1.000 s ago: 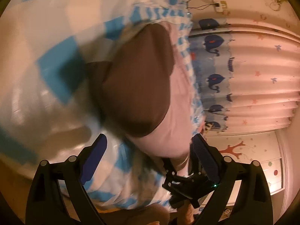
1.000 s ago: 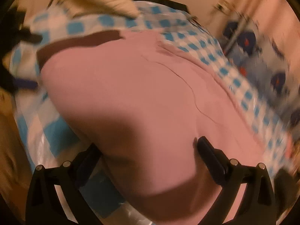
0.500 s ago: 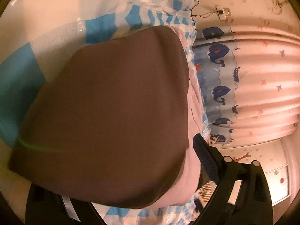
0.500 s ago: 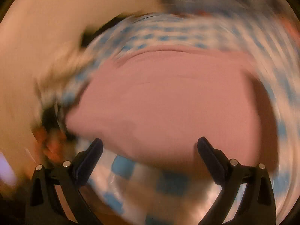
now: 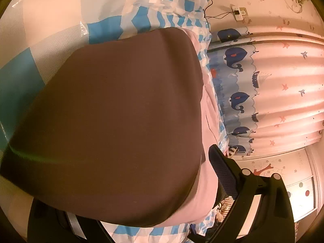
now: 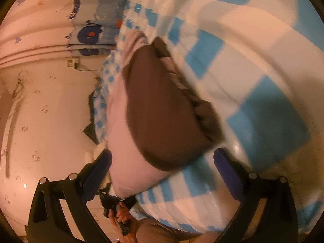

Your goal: Fold large clothes

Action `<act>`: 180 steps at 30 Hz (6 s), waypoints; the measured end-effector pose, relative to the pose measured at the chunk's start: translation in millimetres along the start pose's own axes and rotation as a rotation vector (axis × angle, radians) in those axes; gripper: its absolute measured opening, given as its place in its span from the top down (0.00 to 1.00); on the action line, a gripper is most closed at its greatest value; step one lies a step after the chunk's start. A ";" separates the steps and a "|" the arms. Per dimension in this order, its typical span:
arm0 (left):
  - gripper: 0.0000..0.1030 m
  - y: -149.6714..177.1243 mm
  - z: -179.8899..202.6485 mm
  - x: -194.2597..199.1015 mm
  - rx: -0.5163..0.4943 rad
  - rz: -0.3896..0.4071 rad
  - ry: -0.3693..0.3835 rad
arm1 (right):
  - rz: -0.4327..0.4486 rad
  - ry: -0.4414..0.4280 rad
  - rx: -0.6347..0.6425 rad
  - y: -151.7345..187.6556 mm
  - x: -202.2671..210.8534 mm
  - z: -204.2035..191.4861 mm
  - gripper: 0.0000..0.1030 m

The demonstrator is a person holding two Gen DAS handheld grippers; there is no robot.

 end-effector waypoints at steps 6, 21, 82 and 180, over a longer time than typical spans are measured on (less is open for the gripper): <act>0.13 2.5 -2.0 1.6 0.009 0.000 0.001 | 0.019 0.090 -0.007 -9.2 -7.9 4.5 0.06; 0.13 5.4 -2.7 4.7 0.036 0.005 0.030 | 0.083 0.065 0.037 -17.7 3.6 5.0 0.46; 0.56 -0.6 25.3 0.5 -0.134 0.071 -0.035 | 0.028 0.738 1.352 126.6 -235.1 -152.7 0.28; 0.37 291.6 366.8 -109.3 -1.572 -0.117 -0.050 | 0.002 0.077 0.578 -158.7 -94.2 -75.2 0.07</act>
Point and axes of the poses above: each gripper's, at about its wrist camera, not at the fingertips, and x roughly against the way its jaws point, z to its right, y to its underside, the point moved 4 cm from there along -x, roughly the way its jaws point, and after that the axes turned 5 degrees about -x, right-handed, at the moved point
